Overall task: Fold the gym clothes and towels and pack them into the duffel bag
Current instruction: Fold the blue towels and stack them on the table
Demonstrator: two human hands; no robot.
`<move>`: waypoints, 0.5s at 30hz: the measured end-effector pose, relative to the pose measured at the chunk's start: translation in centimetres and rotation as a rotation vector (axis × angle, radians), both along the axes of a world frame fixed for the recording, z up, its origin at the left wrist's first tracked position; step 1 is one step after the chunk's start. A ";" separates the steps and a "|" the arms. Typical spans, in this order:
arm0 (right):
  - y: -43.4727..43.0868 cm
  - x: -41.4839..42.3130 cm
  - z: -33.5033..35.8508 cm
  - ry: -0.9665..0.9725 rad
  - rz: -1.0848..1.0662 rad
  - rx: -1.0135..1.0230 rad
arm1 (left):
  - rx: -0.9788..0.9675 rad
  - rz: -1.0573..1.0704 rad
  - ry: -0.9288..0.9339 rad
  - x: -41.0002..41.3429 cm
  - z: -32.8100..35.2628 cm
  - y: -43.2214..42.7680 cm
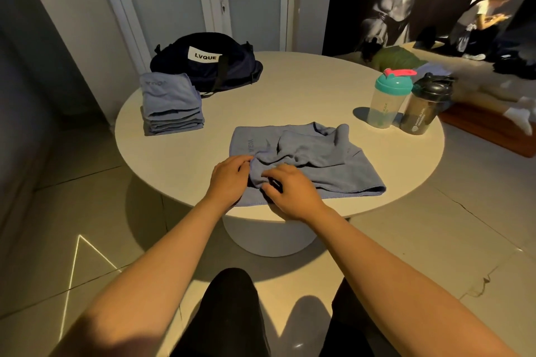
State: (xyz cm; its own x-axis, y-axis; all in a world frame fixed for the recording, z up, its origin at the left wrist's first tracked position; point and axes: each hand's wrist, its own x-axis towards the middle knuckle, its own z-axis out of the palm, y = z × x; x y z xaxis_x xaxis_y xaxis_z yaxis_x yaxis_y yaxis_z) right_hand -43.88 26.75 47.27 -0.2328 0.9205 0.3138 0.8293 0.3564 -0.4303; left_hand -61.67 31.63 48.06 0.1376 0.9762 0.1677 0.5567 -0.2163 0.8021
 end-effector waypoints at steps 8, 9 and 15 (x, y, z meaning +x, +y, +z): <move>0.1 -2.1 1.4 0.039 -0.068 0.168 | 0.095 0.109 0.389 -1.5 -0.7 -0.6; 0.0 -2.5 1.3 0.050 0.016 0.137 | 0.084 0.092 0.342 -2.0 -0.6 -0.6; -0.5 -2.8 0.4 0.077 0.121 -0.043 | -0.033 0.048 -0.042 -4.3 -0.4 -2.1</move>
State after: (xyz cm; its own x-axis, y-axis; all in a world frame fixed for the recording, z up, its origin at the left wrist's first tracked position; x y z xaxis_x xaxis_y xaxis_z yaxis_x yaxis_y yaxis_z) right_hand -46.65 26.23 47.72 -0.3196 0.9000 0.2963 0.7451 0.4319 -0.5082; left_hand -65.96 29.53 47.71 0.0835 0.9867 0.1397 0.5312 -0.1627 0.8315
